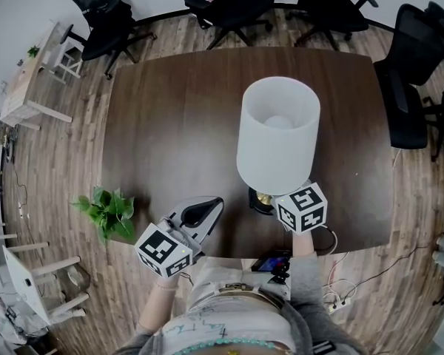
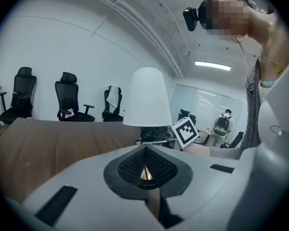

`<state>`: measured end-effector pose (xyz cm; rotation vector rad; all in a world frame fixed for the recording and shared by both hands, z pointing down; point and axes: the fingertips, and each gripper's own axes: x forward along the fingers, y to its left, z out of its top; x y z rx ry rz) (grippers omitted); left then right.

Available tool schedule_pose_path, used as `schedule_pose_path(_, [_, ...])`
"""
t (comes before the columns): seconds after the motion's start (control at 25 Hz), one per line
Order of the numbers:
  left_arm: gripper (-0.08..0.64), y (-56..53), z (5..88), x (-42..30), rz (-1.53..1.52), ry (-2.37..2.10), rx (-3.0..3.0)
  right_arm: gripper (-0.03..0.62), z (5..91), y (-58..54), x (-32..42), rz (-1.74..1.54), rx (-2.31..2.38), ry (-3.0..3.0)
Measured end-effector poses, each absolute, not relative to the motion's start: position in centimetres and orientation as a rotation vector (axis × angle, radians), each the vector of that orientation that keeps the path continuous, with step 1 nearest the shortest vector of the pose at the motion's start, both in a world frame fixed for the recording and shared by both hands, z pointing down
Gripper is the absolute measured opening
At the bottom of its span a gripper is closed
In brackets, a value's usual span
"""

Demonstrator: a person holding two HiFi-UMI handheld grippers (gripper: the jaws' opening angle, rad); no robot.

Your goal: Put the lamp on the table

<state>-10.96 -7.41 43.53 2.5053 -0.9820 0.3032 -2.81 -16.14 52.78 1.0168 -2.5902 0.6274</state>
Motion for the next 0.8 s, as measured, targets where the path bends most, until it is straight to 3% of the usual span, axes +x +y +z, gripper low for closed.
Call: schedule_pose_path(0.8, [0.012, -8.6, 45.0, -11.0, 0.319, -0.966, 2.476, 0.048, 55.6, -16.4, -3.3, 0.65, 0.98, -2.552])
